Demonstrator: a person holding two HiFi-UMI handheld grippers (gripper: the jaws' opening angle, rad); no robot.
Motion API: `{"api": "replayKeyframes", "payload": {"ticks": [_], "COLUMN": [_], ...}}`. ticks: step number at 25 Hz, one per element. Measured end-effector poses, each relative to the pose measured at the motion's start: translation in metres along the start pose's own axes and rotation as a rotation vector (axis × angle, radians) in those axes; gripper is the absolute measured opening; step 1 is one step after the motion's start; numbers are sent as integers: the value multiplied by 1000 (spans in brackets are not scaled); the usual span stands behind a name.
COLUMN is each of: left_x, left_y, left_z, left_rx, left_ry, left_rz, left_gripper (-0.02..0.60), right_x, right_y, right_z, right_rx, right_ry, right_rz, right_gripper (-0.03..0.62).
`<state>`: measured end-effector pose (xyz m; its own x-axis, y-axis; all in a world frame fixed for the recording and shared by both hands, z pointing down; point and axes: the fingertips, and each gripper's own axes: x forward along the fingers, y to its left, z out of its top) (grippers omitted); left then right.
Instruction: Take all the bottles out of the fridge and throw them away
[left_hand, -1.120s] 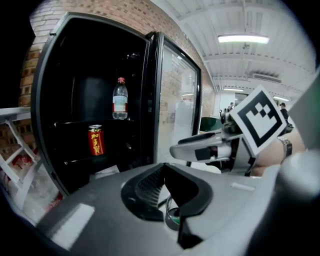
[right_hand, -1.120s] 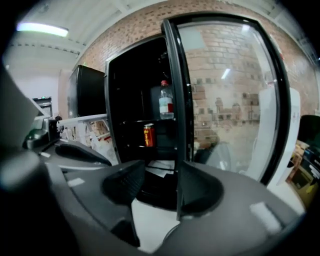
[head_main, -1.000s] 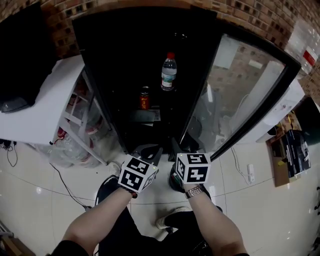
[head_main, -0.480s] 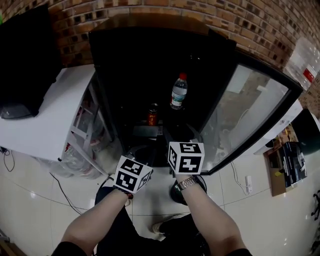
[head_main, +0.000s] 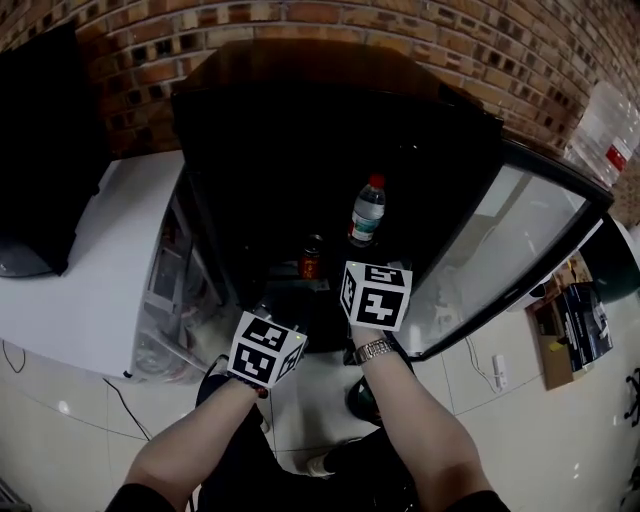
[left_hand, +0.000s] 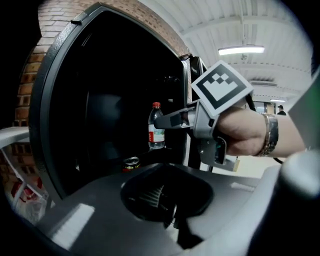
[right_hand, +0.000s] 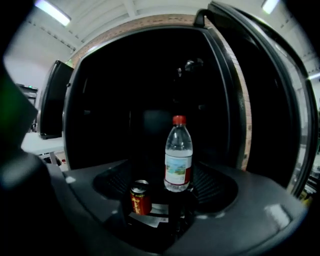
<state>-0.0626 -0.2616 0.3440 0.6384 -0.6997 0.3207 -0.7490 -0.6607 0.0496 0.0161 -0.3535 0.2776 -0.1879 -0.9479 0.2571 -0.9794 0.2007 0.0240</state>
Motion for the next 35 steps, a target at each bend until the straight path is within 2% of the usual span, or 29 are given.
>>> {"api": "replayKeyframes", "payload": {"ticks": [9, 16, 25, 27, 35], "left_x": [27, 43, 65, 69, 76], "left_y": [22, 24, 35, 36, 34], "left_z": [10, 8, 6, 5, 3], "left_rx": [9, 9, -3, -4, -7], "left_ry": [-8, -2, 14, 17, 30], "left_rz": [-73, -121, -144, -147, -149], "left_gripper": [5, 5, 5, 5, 5], "right_x": [43, 63, 89, 93, 90], "right_y": [-18, -28, -31, -31, -29], "right_z": [-1, -4, 5, 6, 8], "right_rx": [31, 29, 12, -5, -18], "right_ry": [25, 44, 38, 44, 39], "right_rz": [-131, -183, -187, -185, -133], "right_gripper": [364, 362, 359, 310, 293]}}
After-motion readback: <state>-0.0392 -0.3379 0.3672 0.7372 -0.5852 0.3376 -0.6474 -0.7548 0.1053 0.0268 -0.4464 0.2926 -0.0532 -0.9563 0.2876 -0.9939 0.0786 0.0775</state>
